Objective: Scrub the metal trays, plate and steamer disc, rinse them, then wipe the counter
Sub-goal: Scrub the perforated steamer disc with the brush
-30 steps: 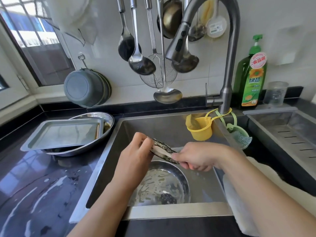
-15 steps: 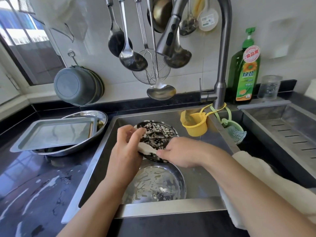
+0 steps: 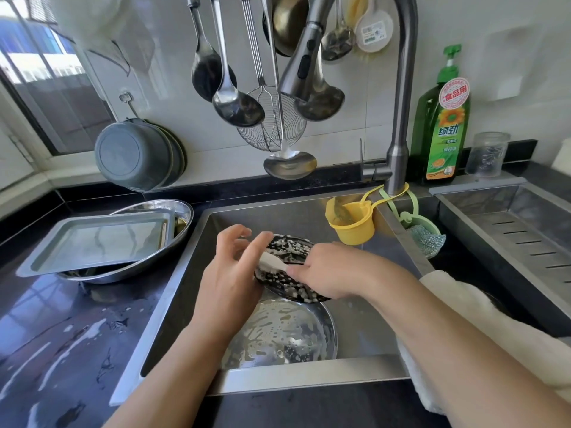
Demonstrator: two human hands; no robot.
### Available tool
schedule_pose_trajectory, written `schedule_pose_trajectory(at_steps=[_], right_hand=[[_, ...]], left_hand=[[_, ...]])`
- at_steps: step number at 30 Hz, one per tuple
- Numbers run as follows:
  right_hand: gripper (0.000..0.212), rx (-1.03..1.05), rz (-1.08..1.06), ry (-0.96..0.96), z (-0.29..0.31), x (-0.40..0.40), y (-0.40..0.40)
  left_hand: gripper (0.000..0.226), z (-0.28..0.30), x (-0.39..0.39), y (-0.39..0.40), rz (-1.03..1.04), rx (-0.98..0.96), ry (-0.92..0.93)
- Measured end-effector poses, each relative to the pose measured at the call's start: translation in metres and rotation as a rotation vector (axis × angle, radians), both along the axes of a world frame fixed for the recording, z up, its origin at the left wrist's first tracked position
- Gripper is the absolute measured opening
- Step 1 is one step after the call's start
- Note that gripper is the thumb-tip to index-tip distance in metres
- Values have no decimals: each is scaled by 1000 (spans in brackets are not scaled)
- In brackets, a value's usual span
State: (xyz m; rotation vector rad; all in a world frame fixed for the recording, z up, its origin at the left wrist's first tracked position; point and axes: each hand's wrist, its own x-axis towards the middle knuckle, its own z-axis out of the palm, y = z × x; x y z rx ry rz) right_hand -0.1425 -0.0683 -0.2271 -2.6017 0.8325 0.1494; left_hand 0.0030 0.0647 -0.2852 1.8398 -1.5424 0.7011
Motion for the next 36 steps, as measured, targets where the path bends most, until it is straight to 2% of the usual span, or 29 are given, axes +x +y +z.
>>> schedule_pose_trajectory(at_steps=[2,5,6,10,12,18,23,28,33,36], right_hand=[[57,-3,-24,-6,-1,1,-1],[56,-28,-58,6,-4,1,-5],[56,-40,-53,17,-5,1,-7],[57,-87,-35,61,-12,3,-15],[58,-87,-86,61,-16,4,-22],[58,-8,-135,99,-24,2,-37],[65,13,-291,111,-31,0,-49],[57,21,-144,-69,-32,17,-24],[55,-8,-334,122,-28,5,-47],[62,4,-336,158,-30,0,-50]], left_hand=[[59,1,-1,-1,-4,5,-82],[18,0,-5,-3,-57,9,-268],[10,-1,-5,-4,-100,17,-326],[36,-4,-8,-8,-244,90,-415],[40,-5,-9,-9,-260,112,-445],[19,-4,-12,-6,-321,137,-499],[32,2,-14,-3,-344,97,-470],[23,2,-15,-4,-329,129,-471],[22,2,-17,-4,-358,201,-487],[15,-2,-8,-8,-216,334,-443]])
